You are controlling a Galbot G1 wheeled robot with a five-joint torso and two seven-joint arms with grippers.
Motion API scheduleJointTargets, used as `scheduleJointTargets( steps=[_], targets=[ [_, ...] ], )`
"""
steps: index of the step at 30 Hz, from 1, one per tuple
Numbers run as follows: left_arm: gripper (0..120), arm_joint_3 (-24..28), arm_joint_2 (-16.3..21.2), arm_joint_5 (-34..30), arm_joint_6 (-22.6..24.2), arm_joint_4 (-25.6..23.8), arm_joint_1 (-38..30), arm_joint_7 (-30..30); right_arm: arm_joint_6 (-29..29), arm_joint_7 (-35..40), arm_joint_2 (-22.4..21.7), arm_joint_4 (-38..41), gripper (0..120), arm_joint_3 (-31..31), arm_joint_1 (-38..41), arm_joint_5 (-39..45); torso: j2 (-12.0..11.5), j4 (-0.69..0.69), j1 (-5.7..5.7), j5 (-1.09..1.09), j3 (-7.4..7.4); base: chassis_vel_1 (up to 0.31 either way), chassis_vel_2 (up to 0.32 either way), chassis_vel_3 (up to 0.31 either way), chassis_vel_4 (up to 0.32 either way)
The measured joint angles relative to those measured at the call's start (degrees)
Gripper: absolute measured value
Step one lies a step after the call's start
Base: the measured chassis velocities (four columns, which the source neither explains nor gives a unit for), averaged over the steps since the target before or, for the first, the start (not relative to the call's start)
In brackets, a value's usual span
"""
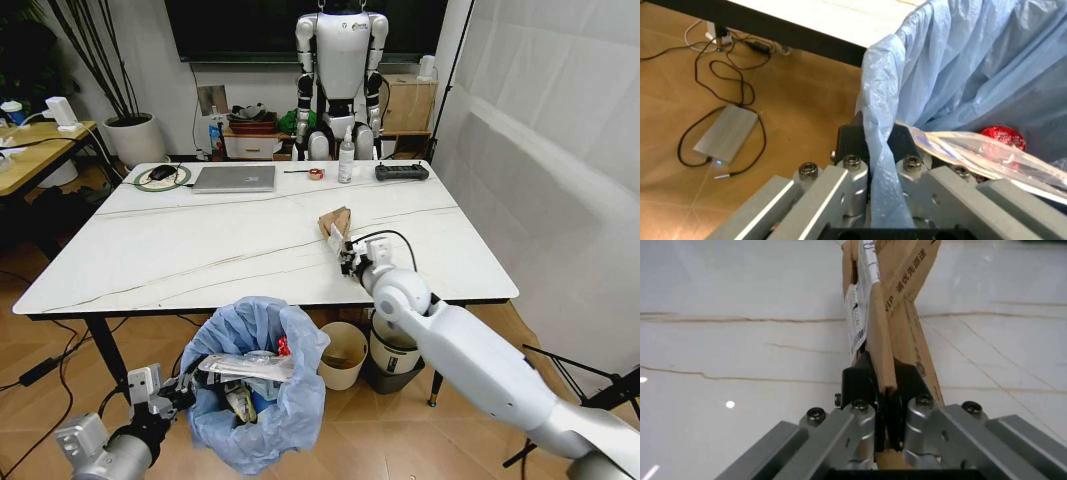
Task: Pick up the trash bin and place the trash from the table into it.
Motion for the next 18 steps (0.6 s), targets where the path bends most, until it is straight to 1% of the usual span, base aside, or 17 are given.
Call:
scheduleJointTargets(
  steps=[4,5,9,12,14,16,18],
  targets=[
    [0,0.0,0.05,0.02,0.02,-0.36,0.2,0.0,4.66,-12.49,-5.59,5.23,0,0.89,1.1,1.31,0.0,0.0,0.0,0.0,0.0,0.0,0.0,0.0,0.0],
    [0,0.0,0.05,0.02,0.02,-0.36,0.2,0.0,4.66,-12.49,-5.59,5.23,0,0.89,1.1,1.31,0.0,0.0,0.0,0.0,0.0,0.0,0.0,0.0,0.0],
    [0,-0.01,0.13,0.0,0.09,-0.37,0.32,-0.31,7.93,-20.69,-11.28,11.84,0,0.66,3.24,1.98,0.0,0.01,0.0,-0.01,0.0,0.0,0.0,0.0,0.0],
    [0,-0.01,0.4,-0.71,0.42,-0.36,0.48,-1.61,9.58,-26.53,-14.91,17.22,0,-1.17,5.62,2.36,0.0,0.0,0.0,0.0,0.0,0.0,0.0,0.0,0.0],
    [0,-0.01,0.48,-0.97,0.54,-0.35,0.53,-1.99,9.94,-27.82,-15.56,18.38,0,-1.67,6.37,2.42,0.0,0.0,0.0,-0.01,0.0,0.0,0.0,0.0,0.0],
    [0,-0.01,0.66,-1.48,0.83,-0.43,0.73,-2.68,10.56,-30.72,-16.99,20.95,0,-3.24,8.42,2.37,0.0,0.01,0.0,-0.02,0.0,0.0,0.0,0.0,0.0],
    [0,-0.12,0.92,-1.99,1.2,-0.74,0.91,-3.48,10.82,-33.43,-18.76,23.7,0,-6.79,12.54,1.06,0.0,0.01,0.0,-0.01,0.0,0.0,0.0,0.0,0.0]
  ],
)
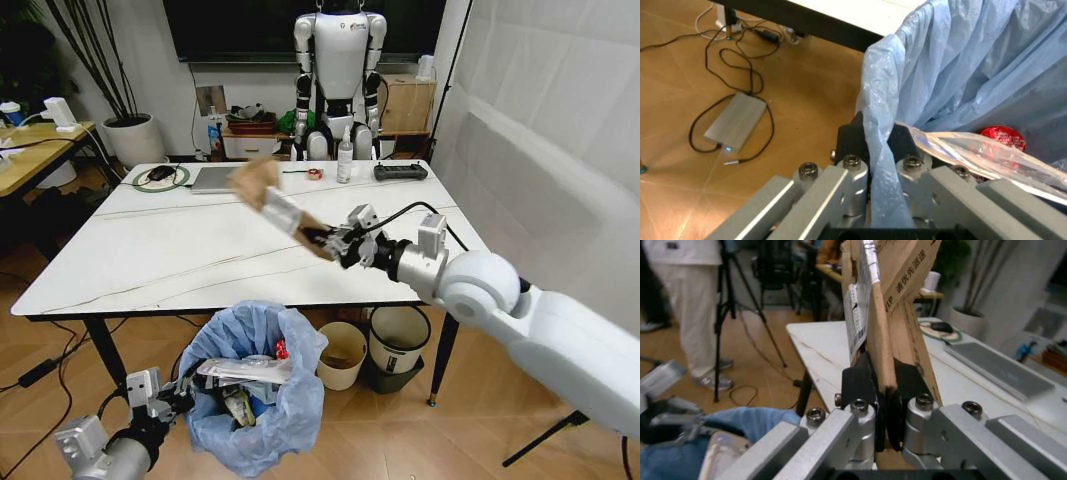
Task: Pick up the trash bin and place the trash from the table into it.
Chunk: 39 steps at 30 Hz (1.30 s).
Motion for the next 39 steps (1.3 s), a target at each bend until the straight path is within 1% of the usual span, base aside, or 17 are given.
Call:
scheduleJointTargets(
  steps=[1,3,5,6,7,9,12,14,18,22,26,28,29,32,34,35,39],
  targets=[
    [0,0.0,0.0,0.0,0.0,0.0,0.0,0.0,0.0,0.0,0.0,0.0,0,0.0,0.0,0.0,0.0,0.0,0.0,0.0,0.0,0.0,0.0,0.0,0.0],
    [0,-0.07,0.21,-0.84,0.6,-0.57,0.08,-1.05,-0.26,-1.69,-1.23,2.07,0,-3.54,3.87,-2.23,0.0,0.0,0.0,-0.02,0.0,0.0,0.0,0.0,0.0],
    [0,-0.08,0.34,-1.29,0.96,-1.0,0.08,-1.62,-1.59,-1.94,-1.62,3.23,0,-5.48,5.92,-2.71,0.0,0.0,0.0,0.0,0.01,0.0,0.0,0.0,0.0],
    [0,-0.11,0.51,-1.56,1.39,-1.52,0.08,-2.33,-3.02,-1.83,-1.99,4.45,0,-7.72,8.11,-2.68,0.0,0.0,0.0,-0.01,0.01,0.0,0.0,0.0,0.0],
    [0,-0.11,0.51,-1.56,1.39,-1.52,0.08,-2.33,-3.02,-1.83,-1.99,4.45,0,-7.72,8.11,-2.68,0.0,0.0,0.0,-0.01,0.01,0.0,0.0,0.0,0.0],
    [0,-0.18,0.74,-1.72,1.9,-2.0,-0.07,-3.17,-5.1,-1.18,-2.66,5.9,0,-12.32,11.98,-2.3,0.0,0.0,0.0,0.0,0.0,0.0,0.0,0.0,0.0],
    [0,-0.21,0.97,-1.71,2.07,-2.11,-0.33,-3.57,-9.94,0.34,-3.08,7.16,0,-17.59,16.67,0.73,0.0,0.0,0.0,-0.01,0.0,0.0,0.0,0.0,0.0],
    [0,-0.2,1.02,-1.66,2.1,-2.15,-0.39,-3.59,-11.37,0.73,-3.1,7.46,0,-18.88,17.7,1.9,0.0,0.0,0.0,-0.02,0.01,0.0,0.0,0.0,0.0],
    [0,-0.12,1.04,-1.14,2.13,-2.19,-0.66,-3.58,-16.35,1.09,-1.93,8.68,0,-23.7,24.77,5.43,0.0,0.0,0.0,-0.01,0.01,0.0,0.0,0.0,0.0],
    [0,-0.15,1.11,-0.85,2.14,-2.19,-0.64,-3.58,-17.76,1.01,-1.8,10.02,0,-26.46,29.47,7.41,0.0,0.01,0.0,-0.01,0.01,0.0,0.0,0.0,0.0],
    [0,-0.23,1.14,-0.24,2.14,-2.02,-0.83,-3.73,-20.29,1.73,-2.24,11.19,0,-31.13,36.1,10.04,0.0,0.0,0.0,-0.01,0.0,0.0,0.0,0.0,0.0],
    [0,0.02,1.08,0.2,2.25,-1.7,-1.16,-3.9,-22.32,4.03,-1.64,11.19,0,-33.9,39.48,12.64,0.0,-0.01,0.0,-0.02,0.0,0.0,0.0,0.0,0.0],
    [0,0.02,1.08,0.2,2.25,-1.7,-1.16,-3.9,-22.32,4.03,-1.64,11.19,0,-33.9,39.48,12.64,0.0,-0.01,0.0,-0.02,0.0,0.0,0.0,0.0,0.0],
    [0,0.27,1.12,0.36,2.66,-1.57,-1.67,-4.24,-23.07,7.69,0.38,11.12,0,-38.47,44.8,16.48,0.0,0.0,0.0,-0.02,0.01,0.0,0.0,0.0,0.0],
    [0,0.34,1.18,0.38,2.76,-1.54,-1.98,-4.3,-23.09,8.94,1.73,11.06,0,-39.92,46.71,18.01,0.0,0.0,0.0,-0.02,0.01,0.0,0.0,0.0,0.0],
    [0,0.39,1.19,0.38,2.83,-1.46,-2.24,-4.34,-23.09,9.91,2.77,10.79,0,-40.37,47.41,18.93,0.0,0.0,0.0,-0.02,0.01,0.0,0.0,0.0,0.0],
    [0,0.57,1.16,0.37,2.86,-1.36,-2.42,-4.36,-23.09,11.39,3.78,10.42,0,-40.52,47.16,19.84,0.0,0.01,0.0,-0.03,0.01,0.0,0.0,0.0,0.0]
  ],
)
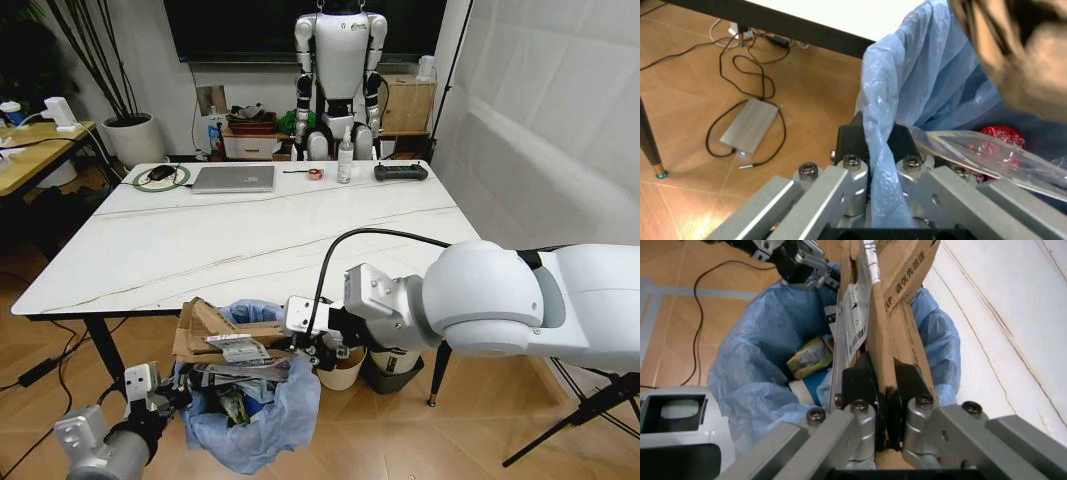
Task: Pick up the trash bin and place the trash from the table into it.
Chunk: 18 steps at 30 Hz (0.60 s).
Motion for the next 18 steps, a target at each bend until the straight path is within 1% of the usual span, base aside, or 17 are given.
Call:
scheduleJointTargets(
  steps=[6,18],
  targets=[
    [0,0.09,0.26,-0.55,0.03,0.07,-0.24,0.04,0.02,1.34,0.14,-0.24,0,1.49,-2.09,1.01,0.0,-0.02,0.0,0.02,0.0,0.0,0.0,0.0,0.0],
    [0,0.22,0.45,-1.82,0.5,-0.85,0.0,0.27,0.19,2.2,1.87,-1.02,1,2.93,-4.58,2.06,0.0,-0.01,0.0,0.02,0.0,0.0,0.0,0.0,0.0]
  ],
)
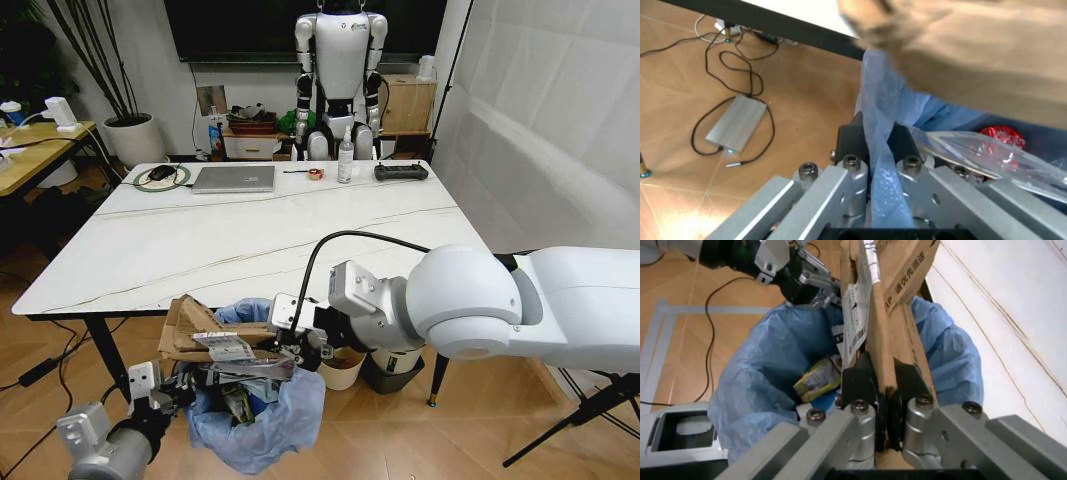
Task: Pick up the trash bin and place the trash from the table into it.
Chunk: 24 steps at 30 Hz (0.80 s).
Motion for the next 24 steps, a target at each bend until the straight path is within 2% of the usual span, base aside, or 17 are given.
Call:
scheduleJointTargets(
  steps=[4,7,10,14,15,19,20,24],
  targets=[
    [0,0.09,-0.05,-0.02,0.08,-0.24,0.23,0.01,0.02,0.13,0.47,-0.34,6,0.0,-0.51,-0.07,0.0,0.0,0.0,-0.01,0.0,0.0,0.0,0.0,0.0],
    [0,-0.07,-0.07,-0.04,0.2,-0.74,0.7,-0.02,0.05,0.23,0.26,-0.44,20,0.0,-1.8,-0.59,0.0,0.0,0.0,0.0,0.0,0.0,0.0,0.0,0.0],
    [0,-0.16,-0.07,-0.03,0.35,-1.02,0.88,-0.08,0.05,0.23,0.04,-0.47,27,0.01,-2.2,-0.88,0.0,0.0,0.0,0.0,0.0,0.0,0.0,0.0,0.0],
    [0,-0.61,0.1,0.05,0.92,-1.41,1.27,-0.38,0.08,0.18,-0.48,-0.45,46,0.19,-3.07,-1.23,0.0,0.0,0.0,0.0,0.0,0.0,0.0,0.0,0.0],
    [0,-0.61,0.1,0.05,0.92,-1.41,1.27,-0.38,0.08,0.18,-0.48,-0.45,46,0.19,-3.07,-1.23,0.0,0.0,0.0,0.0,0.0,0.0,0.0,0.0,0.0],
    [0,-1.07,0.24,0.62,1.26,-1.42,1.76,-0.53,0.09,0.31,-0.81,-0.46,62,0.6,-4.34,-1.67,0.0,0.0,0.0,0.0,0.0,0.0,0.0,0.0,0.0],
    [0,-1.07,0.24,0.62,1.26,-1.42,1.76,-0.53,0.09,0.31,-0.81,-0.46,62,0.6,-4.34,-1.67,0.0,0.0,0.0,0.0,0.0,0.0,0.0,0.0,0.0],
    [0,-1.31,0.22,0.9,1.33,-1.03,1.67,-0.71,0.1,0.77,-0.89,-0.19,81,0.9,-5.02,-1.56,0.0,0.0,0.0,0.0,0.0,0.0,0.0,0.0,0.0]
  ],
)
